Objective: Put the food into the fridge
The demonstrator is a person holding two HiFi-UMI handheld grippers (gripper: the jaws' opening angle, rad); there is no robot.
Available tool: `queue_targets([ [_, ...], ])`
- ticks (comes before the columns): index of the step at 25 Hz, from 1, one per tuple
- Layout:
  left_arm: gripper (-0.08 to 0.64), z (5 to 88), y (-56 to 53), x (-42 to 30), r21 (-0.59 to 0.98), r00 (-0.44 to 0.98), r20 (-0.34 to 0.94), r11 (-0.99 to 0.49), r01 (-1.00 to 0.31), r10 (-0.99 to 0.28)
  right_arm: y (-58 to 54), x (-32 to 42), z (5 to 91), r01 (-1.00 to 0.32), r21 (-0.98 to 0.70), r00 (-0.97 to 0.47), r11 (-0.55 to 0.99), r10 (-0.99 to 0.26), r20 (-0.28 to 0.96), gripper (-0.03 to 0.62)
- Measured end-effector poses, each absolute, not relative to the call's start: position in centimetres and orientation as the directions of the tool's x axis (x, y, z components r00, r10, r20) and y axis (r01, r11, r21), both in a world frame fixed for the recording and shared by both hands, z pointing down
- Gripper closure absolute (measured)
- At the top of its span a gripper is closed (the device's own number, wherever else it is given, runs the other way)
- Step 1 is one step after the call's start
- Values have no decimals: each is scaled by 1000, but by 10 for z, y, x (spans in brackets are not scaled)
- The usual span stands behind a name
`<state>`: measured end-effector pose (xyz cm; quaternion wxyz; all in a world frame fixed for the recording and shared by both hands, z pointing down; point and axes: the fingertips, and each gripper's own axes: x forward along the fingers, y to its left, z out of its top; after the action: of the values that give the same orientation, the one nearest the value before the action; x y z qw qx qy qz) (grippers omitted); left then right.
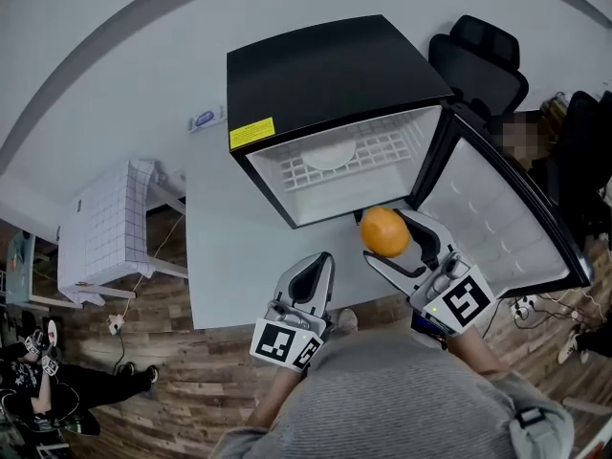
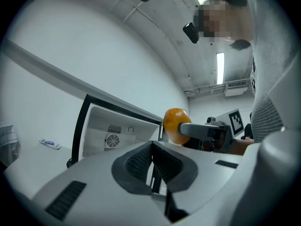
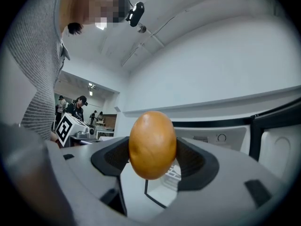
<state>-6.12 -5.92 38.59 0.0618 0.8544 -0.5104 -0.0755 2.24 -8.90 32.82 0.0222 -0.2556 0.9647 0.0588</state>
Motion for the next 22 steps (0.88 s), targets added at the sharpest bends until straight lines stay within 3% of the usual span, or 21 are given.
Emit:
queue_targets([
  [22, 549, 392, -103, -79, 163, 513, -84, -520, -838, -854, -144, 1, 345, -531, 68, -847, 845, -530, -37, 279],
])
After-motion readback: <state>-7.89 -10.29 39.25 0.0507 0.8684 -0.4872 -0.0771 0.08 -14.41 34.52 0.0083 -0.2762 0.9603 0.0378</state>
